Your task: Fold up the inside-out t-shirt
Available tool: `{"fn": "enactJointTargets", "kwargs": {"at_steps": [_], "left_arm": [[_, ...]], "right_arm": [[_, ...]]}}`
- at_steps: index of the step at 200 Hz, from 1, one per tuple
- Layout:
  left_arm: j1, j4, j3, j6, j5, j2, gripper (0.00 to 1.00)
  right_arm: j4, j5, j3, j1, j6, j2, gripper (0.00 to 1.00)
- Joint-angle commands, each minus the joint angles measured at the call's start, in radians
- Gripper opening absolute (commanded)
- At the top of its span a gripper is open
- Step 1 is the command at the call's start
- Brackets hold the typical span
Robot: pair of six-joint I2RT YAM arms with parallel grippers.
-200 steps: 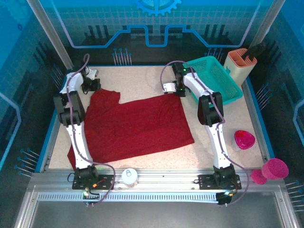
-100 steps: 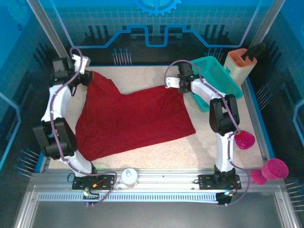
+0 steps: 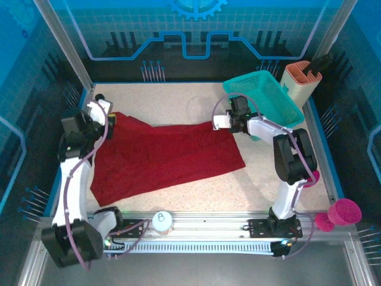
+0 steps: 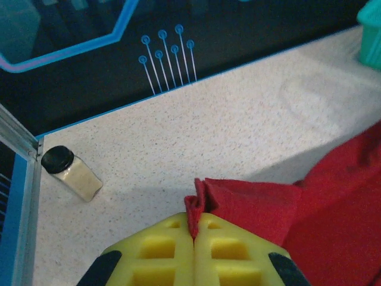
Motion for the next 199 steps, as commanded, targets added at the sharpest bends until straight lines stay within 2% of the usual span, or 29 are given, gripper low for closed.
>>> {"fn": "enactJointTargets", "kwargs": {"at_steps": [1, 15, 29, 39, 66, 91, 125, 138, 162, 168, 174, 178, 184, 187, 191, 199], "left_arm": [[0.0, -0.045, -0.084, -0.192, 0.005, -0.119, 0.0], [-0.008, -0.054, -0.148, -0.304, 0.072, -0.205, 0.0], [-0.026, -0.06, -0.213, -0.39, 0.062, -0.297, 0.0], [-0.039, -0.084, -0.243, -0.425, 0.006, -0.35, 0.0], [-0.066, -0.195, -0.251, -0.455, -0.1, -0.364, 0.0], [-0.067, -0.232, -0.283, -0.478, -0.221, -0.444, 0.0], [-0.065, -0.241, -0.274, -0.469, -0.395, -0.471, 0.0], [-0.065, -0.234, -0.281, -0.477, -0.408, -0.485, 0.0], [-0.065, -0.253, -0.294, -0.533, -0.36, -0.5, 0.0], [-0.064, -0.263, -0.298, -0.551, -0.342, -0.51, 0.06], [-0.066, -0.278, -0.301, -0.581, -0.334, -0.522, 0.16], [-0.068, -0.289, -0.303, -0.616, -0.34, -0.531, 0.29], [-0.072, -0.308, -0.306, -0.684, -0.374, -0.542, 0.55], [-0.073, -0.322, -0.306, -0.719, -0.397, -0.547, 0.63], [-0.076, -0.339, -0.304, -0.751, -0.417, -0.553, 0.68], [-0.077, -0.355, -0.297, -0.762, -0.396, -0.567, 0.69]], "right_arm": [[-0.031, 0.0, -0.06, 0.035, -0.109, -0.076, 0.06], [-0.05, 0.033, -0.084, 0.051, -0.122, -0.091, 0.06], [-0.054, 0.043, -0.097, 0.052, -0.119, -0.106, 0.06], [-0.073, 0.051, -0.091, 0.051, -0.116, -0.114, 0.06], [-0.112, 0.079, -0.074, 0.039, -0.11, -0.148, 0.06], [-0.165, 0.041, -0.07, 0.004, -0.077, -0.198, 0.05], [-0.181, -0.012, -0.118, -0.023, -0.097, -0.239, 0.06], [-0.162, -0.016, -0.144, -0.02, -0.109, -0.246, 0.07], [-0.149, 0.011, -0.168, -0.015, -0.115, -0.224, 0.12], [-0.138, 0.023, -0.178, -0.012, -0.113, -0.218, 0.15], [-0.134, 0.036, -0.188, -0.006, -0.11, -0.212, 0.16], [-0.138, 0.043, -0.191, -0.003, -0.105, -0.208, 0.16], [-0.147, 0.058, -0.194, 0.001, -0.089, -0.201, 0.17], [-0.156, 0.068, -0.194, 0.003, -0.079, -0.197, 0.18], [-0.168, 0.085, -0.192, 0.006, -0.065, -0.192, 0.21], [-0.175, 0.131, -0.195, 0.012, -0.033, -0.187, 0.23]]}}
